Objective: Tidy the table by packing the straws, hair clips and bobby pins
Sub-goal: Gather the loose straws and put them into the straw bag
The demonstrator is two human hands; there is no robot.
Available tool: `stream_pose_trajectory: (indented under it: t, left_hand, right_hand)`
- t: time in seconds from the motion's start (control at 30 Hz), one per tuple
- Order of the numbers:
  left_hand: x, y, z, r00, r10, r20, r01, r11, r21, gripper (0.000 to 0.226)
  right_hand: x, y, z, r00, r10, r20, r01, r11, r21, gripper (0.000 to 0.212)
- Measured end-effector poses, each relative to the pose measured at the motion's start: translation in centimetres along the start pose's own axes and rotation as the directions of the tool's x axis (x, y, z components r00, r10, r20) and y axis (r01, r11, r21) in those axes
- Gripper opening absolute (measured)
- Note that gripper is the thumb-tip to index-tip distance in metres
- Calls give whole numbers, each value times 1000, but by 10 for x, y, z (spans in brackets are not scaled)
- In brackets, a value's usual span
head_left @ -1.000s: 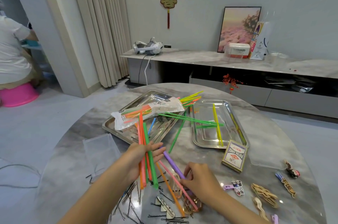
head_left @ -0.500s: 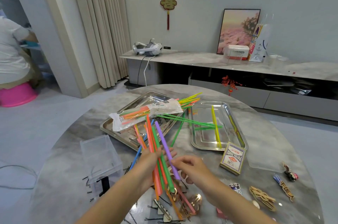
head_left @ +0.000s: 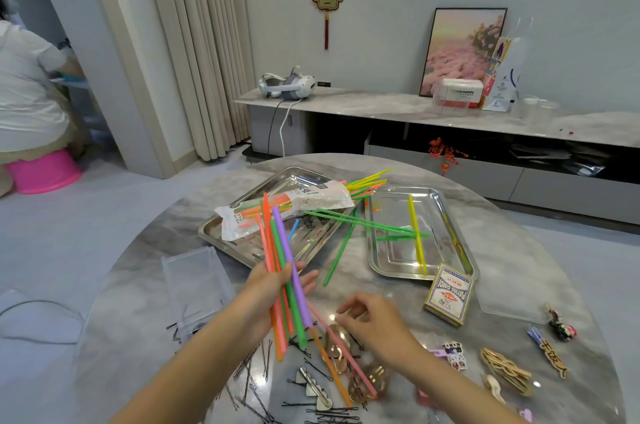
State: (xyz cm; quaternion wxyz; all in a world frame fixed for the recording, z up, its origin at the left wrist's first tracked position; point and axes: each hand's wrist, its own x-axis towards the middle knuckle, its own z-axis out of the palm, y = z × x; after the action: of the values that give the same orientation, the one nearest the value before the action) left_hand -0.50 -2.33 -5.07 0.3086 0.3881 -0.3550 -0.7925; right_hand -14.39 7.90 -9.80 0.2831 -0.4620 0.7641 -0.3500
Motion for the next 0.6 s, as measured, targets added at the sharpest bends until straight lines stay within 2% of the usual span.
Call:
stream_pose_trajectory:
  t: [0.07,0.2,0.3,0.33,0.4,0.5,0.6]
  left_hand:
    - [-2,4,-9,1000,-4,-16,5,996,84,18]
    - [-4,-3,-24,998,-2,-70,16,981,195,30]
    - [-10,-14,-29,997,-28,-69,48,950,307,29]
    - [-12,-17,-29,997,-31,-72,53,946,321,28]
    - [-17,-22,-25,997,-22,-78,45,948,315,26]
    - [-18,-22,-22,997,-21,-72,36,976,215,24]
    - [-16,-18,-19,996,25,-84,-14,991,130,24]
  right_hand:
    - [-3,9,6,1000,19,17,-18,995,-97,16]
    - [-7,13,16,1000,30,-1,-30,980,-195,31]
    - [-6,11,20,1000,-14,23,18,982,-187,17]
    - [-6,10,20,999,-26,25,30,984,-175,18]
    - [-4,8,17,1000,-29,-6,28,990,-139,22]
    - [-3,3,13,998,10,-65,-12,1000,-28,23]
    - [-5,-1,8,998,49,-38,-47,998,42,20]
